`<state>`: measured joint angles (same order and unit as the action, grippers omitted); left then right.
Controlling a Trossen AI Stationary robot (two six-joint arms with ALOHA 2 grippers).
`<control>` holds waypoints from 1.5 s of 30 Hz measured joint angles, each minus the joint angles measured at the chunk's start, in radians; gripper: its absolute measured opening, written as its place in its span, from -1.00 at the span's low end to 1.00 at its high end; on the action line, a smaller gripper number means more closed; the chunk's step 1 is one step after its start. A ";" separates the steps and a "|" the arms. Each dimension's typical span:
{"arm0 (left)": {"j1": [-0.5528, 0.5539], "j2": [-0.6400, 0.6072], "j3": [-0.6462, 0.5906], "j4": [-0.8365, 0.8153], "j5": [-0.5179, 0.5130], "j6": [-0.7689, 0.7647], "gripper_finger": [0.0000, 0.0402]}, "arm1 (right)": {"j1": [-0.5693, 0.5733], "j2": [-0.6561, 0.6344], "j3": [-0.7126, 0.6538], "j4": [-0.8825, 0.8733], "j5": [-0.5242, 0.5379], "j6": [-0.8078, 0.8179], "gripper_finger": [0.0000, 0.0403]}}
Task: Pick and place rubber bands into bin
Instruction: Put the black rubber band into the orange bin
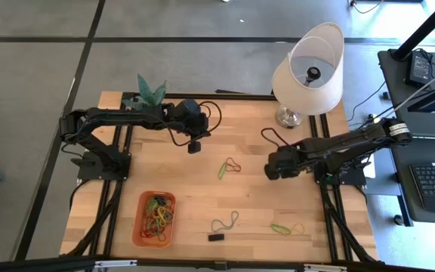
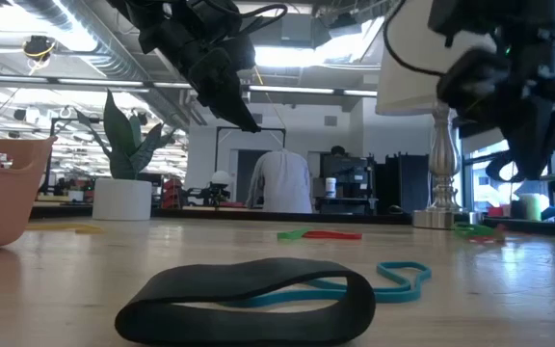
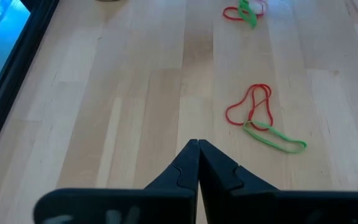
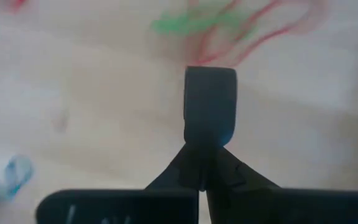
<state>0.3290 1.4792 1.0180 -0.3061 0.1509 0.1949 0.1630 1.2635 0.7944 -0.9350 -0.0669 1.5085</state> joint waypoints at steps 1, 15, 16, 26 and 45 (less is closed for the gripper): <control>0.000 0.000 0.000 0.000 0.000 0.001 -0.99 | -0.003 0.000 0.002 0.007 -0.020 -0.013 -0.98; -0.008 0.000 -0.001 0.081 0.000 -0.008 -0.99 | -0.021 0.003 0.002 0.199 0.165 -0.196 -0.98; -0.013 0.000 -0.001 0.100 -0.001 -0.011 -0.99 | -0.026 0.003 0.002 0.232 0.200 -0.222 -0.98; -0.089 0.000 -0.001 0.346 0.058 -0.029 -0.70 | -0.065 0.001 0.002 0.609 0.324 -0.550 -0.98; -0.249 0.001 -0.001 0.632 -0.099 -0.380 0.07 | -0.096 -0.054 0.003 1.051 0.264 -1.097 -0.98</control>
<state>0.0803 1.4799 1.0172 0.3259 0.0524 -0.1849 0.0673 1.2098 0.7971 0.1163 0.1973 0.4116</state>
